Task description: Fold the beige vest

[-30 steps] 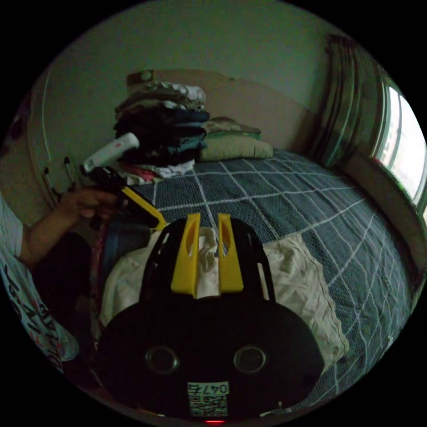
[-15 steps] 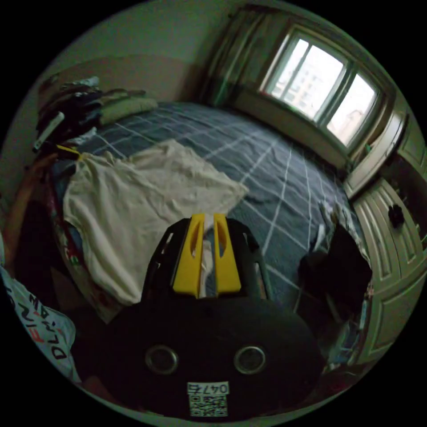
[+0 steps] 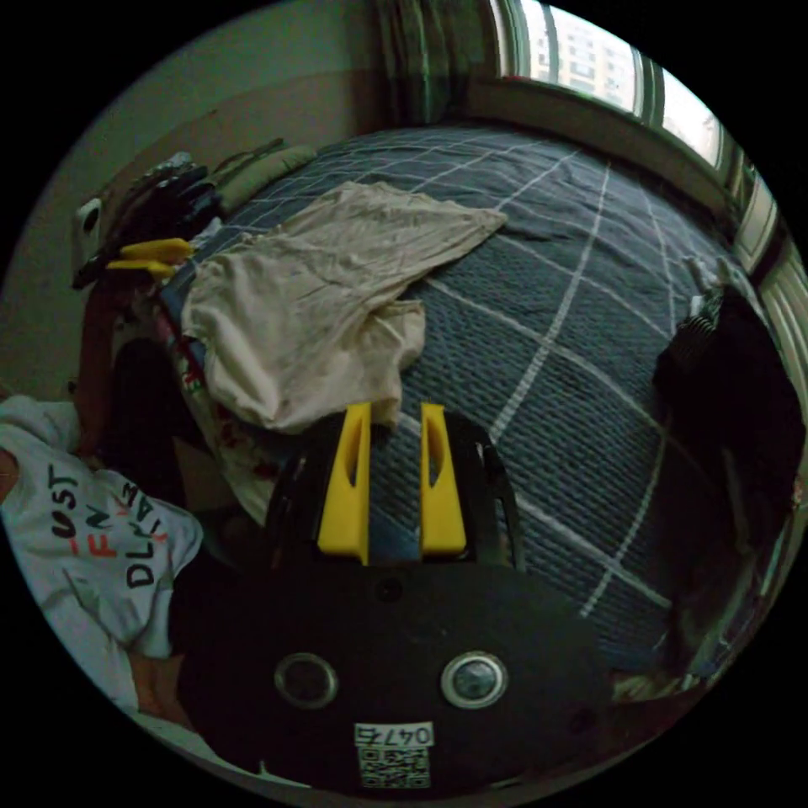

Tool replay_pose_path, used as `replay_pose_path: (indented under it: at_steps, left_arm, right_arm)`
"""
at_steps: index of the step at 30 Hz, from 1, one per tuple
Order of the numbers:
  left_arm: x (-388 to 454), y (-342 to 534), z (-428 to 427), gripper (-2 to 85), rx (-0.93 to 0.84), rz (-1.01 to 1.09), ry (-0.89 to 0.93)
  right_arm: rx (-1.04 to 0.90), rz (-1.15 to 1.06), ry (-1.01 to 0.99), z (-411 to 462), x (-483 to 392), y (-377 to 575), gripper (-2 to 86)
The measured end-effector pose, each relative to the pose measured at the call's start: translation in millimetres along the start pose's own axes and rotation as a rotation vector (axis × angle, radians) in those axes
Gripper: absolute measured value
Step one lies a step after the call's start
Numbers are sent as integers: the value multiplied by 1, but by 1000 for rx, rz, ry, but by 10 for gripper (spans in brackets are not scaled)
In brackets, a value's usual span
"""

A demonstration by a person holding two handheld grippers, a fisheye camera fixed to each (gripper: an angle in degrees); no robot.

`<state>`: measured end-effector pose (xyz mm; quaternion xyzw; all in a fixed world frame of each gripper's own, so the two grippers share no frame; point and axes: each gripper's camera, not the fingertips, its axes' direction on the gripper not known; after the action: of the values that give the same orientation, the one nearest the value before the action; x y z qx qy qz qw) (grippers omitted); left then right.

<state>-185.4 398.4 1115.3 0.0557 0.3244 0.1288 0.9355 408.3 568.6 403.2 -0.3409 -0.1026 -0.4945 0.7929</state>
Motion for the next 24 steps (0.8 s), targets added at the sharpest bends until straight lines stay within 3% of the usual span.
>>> replay_pose_path:
  at_steps: [4, 7, 8, 12, 18, 24]
  left_arm:
    - [114, -51, 64, 110, -45, 242, -87]
    - [167, -71, 125, 105, -169, 322, -230]
    - [176, -75, 143, 91, -229, 302, -223]
    - [190, -87, 151, 76, -166, 104, -45]
    - [229, -109, 164, 88, -187, 38, 41]
    - [291, -139, 163, 95, -98, 55, 1]
  right_arm:
    - [-6, -24, -158, 22, 21, 10, 27]
    - [-85, -84, -132, 35, 16, 7, 4]
    - [-87, -126, -121, 27, 9, 9, 2]
    - [-11, -241, 17, -18, -18, 30, 0]
    - [-348, -157, 105, 18, 19, 68, 3]
    - [153, -107, -57, 6, 59, 69, 20]
